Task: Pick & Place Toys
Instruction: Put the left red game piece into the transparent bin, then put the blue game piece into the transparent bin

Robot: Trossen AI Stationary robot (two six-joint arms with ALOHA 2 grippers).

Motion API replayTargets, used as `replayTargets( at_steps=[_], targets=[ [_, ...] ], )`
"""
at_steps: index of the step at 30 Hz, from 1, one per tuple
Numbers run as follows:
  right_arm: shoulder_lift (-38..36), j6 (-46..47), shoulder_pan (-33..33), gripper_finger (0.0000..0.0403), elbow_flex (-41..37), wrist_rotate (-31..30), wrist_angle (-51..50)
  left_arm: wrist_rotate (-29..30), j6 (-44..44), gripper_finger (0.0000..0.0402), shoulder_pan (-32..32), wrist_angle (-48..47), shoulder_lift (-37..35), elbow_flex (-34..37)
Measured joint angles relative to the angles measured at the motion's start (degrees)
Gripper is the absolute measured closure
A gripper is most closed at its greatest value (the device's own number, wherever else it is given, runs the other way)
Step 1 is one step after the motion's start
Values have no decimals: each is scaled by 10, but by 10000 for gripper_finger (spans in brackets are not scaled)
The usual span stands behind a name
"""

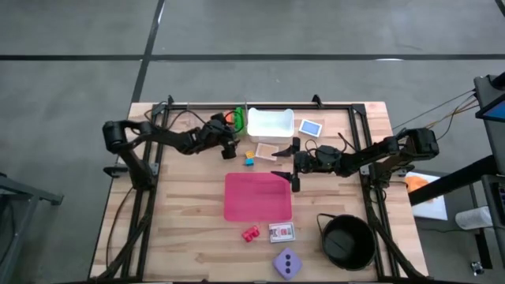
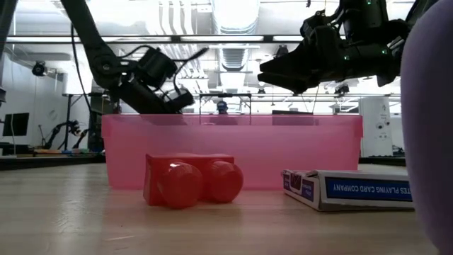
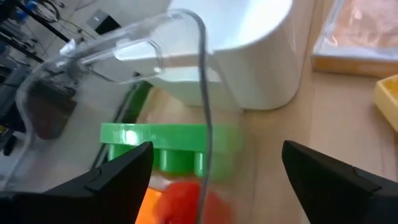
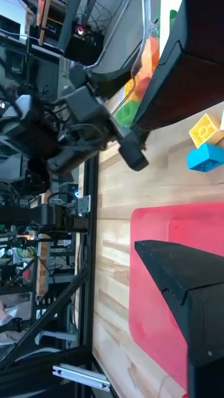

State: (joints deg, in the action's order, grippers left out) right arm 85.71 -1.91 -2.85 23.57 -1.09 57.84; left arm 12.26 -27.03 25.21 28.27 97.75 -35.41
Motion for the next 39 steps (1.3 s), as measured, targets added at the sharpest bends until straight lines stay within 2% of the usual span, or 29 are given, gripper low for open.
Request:
replayTargets(
  at_steps=[7,14,18,25,28,31,39],
  targets=[
    [0,0,0,101,0,0,-5,4,-17,26,-3,-14,5,-12],
    [0,0,0,101,0,0,-8,13,0,25,-5,-32,-57,-9],
    [0,0,0,101,0,0,-9,-36,37,25,-5,-48,-104,-7],
    [0,0,0,101,0,0,-16,-183,108,25,-6,-31,-179,27],
    [11,0,0,101,11,0,-36,-227,136,25,-8,-27,-209,53],
    [45,0,-6,101,44,0,-76,-245,157,25,-17,0,-240,88],
    [150,-40,-39,101,197,2,-278,-243,230,25,-41,136,-334,192]
  ],
)
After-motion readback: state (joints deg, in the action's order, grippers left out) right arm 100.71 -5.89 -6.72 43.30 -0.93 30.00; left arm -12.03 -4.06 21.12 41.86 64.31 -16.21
